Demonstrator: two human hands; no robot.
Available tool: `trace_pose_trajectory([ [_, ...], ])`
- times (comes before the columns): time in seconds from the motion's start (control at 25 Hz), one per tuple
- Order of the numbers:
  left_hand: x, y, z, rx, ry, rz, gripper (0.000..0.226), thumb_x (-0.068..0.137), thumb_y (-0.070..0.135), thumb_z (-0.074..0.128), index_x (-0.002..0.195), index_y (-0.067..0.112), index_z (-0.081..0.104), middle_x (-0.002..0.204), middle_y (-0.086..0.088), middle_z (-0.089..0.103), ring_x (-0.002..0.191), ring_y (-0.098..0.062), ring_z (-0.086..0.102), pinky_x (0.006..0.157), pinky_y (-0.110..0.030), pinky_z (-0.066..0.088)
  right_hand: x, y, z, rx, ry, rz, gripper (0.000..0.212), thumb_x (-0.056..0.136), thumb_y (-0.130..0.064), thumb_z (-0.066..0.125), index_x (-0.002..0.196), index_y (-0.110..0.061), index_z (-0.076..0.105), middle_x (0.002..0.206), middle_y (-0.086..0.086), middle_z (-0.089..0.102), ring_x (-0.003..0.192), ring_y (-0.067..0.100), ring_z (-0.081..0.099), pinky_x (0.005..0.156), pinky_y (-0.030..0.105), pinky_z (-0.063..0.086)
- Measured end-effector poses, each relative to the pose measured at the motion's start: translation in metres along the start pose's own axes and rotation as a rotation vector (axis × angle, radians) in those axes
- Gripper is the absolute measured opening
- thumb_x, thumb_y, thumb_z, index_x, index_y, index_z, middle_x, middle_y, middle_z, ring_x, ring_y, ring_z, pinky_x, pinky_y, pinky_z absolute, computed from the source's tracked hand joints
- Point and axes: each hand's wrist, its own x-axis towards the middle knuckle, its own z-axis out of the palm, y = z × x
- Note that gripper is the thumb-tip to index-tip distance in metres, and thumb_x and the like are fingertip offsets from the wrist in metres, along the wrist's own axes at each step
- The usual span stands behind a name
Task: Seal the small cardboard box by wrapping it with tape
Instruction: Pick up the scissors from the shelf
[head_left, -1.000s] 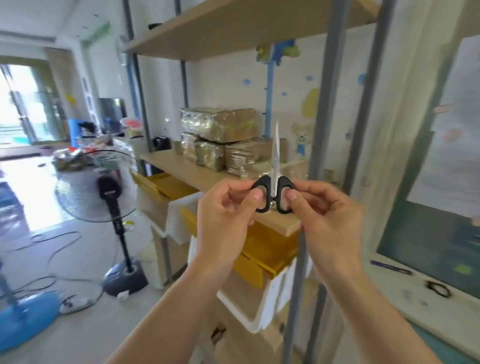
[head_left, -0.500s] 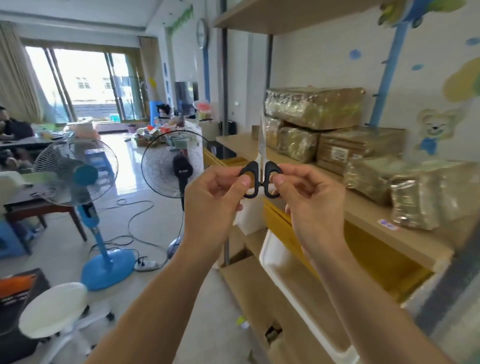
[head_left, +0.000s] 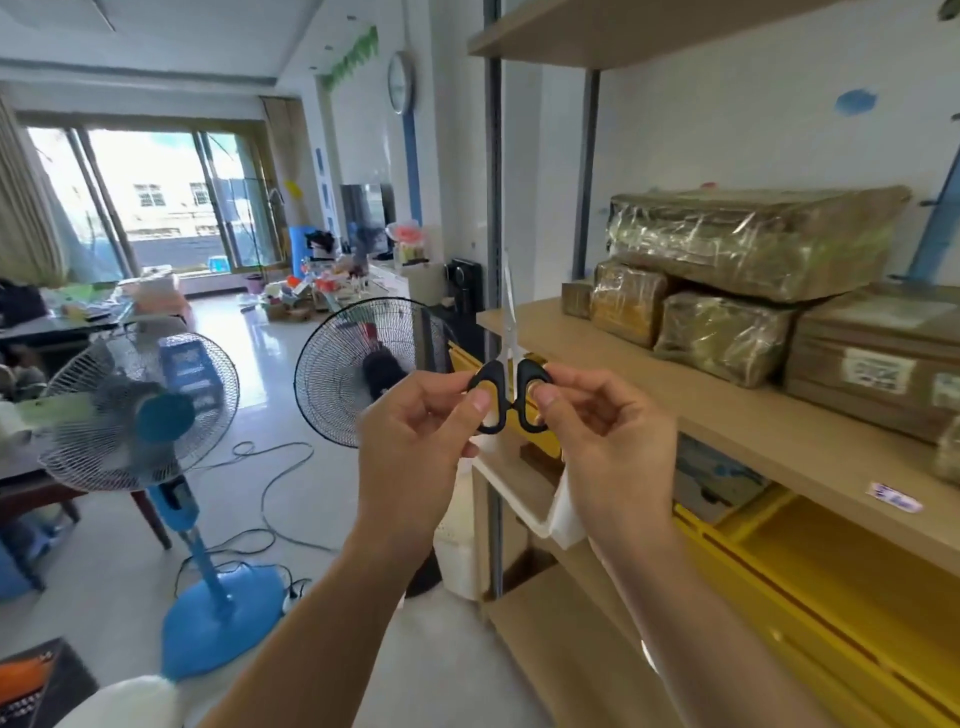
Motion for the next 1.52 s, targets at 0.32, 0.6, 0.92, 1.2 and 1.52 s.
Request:
trace_pose_trajectory([
  [0.32, 0.126, -0.088, 0.02, -0.029, -0.002, -0.009, 0.009, 0.087, 0.007, 0.075, 0.095, 0.01, 0.076, 0.076, 0.001, 0.076, 0.064, -0.006, 0.067, 0.058, -0.016, 0.053, 0.109, 0.09, 0.057, -0.005, 0.019, 0.049, 0.018, 0.085, -0.01, 0.077, 0.09, -0.027, 0.074, 0.084, -0.004, 0.076, 0.083, 0.016, 0.072, 0.082, 0.04, 0.061],
  [0.6, 0.228, -0.132, 0.045, -0.055, -0.03, -0.014, 0.011, 0.085, 0.008, 0.076, 0.096, 0.01, 0.078, 0.078, -0.002, 0.077, 0.068, -0.012, 0.07, 0.064, -0.02, 0.057, 0.194, 0.133, 0.091, 0.009, 0.071, 0.008, 0.023, 0.084, -0.008, 0.077, 0.084, -0.031, 0.073, 0.079, -0.007, 0.075, 0.078, 0.013, 0.07, 0.069, 0.023, 0.058],
  [0.92, 0.3, -0.163, 0.141, -0.286, -0.41, 0.003, 0.015, 0.084, 0.015, 0.075, 0.095, 0.024, 0.077, 0.083, 0.006, 0.078, 0.075, -0.008, 0.072, 0.064, -0.021, 0.058, 0.259, 0.157, 0.056, -0.247, 0.427, -0.217, 0.021, 0.086, -0.005, 0.076, 0.092, -0.025, 0.072, 0.082, -0.006, 0.075, 0.076, 0.011, 0.071, 0.065, 0.018, 0.055],
  [1.2, 0.333, -0.187, 0.203, -0.55, -0.898, -0.009, 0.012, 0.082, 0.021, 0.075, 0.094, 0.019, 0.076, 0.082, 0.0, 0.077, 0.073, -0.012, 0.071, 0.066, -0.025, 0.058, 0.263, 0.159, 0.047, -0.579, 0.865, -0.315, 0.016, 0.087, -0.008, 0.075, 0.098, -0.02, 0.073, 0.079, -0.006, 0.074, 0.069, 0.009, 0.069, 0.058, 0.015, 0.05],
  [1.52, 0.22, -0.192, 0.204, -0.778, -1.137, -0.144, 0.013, 0.085, 0.018, 0.073, 0.093, 0.009, 0.073, 0.08, -0.002, 0.076, 0.07, -0.015, 0.068, 0.064, -0.025, 0.057, 0.151, 0.146, 0.023, -0.77, 1.109, -0.388, 0.011, 0.089, -0.01, 0.074, 0.096, -0.019, 0.071, 0.077, -0.004, 0.073, 0.068, 0.013, 0.07, 0.057, 0.021, 0.052],
])
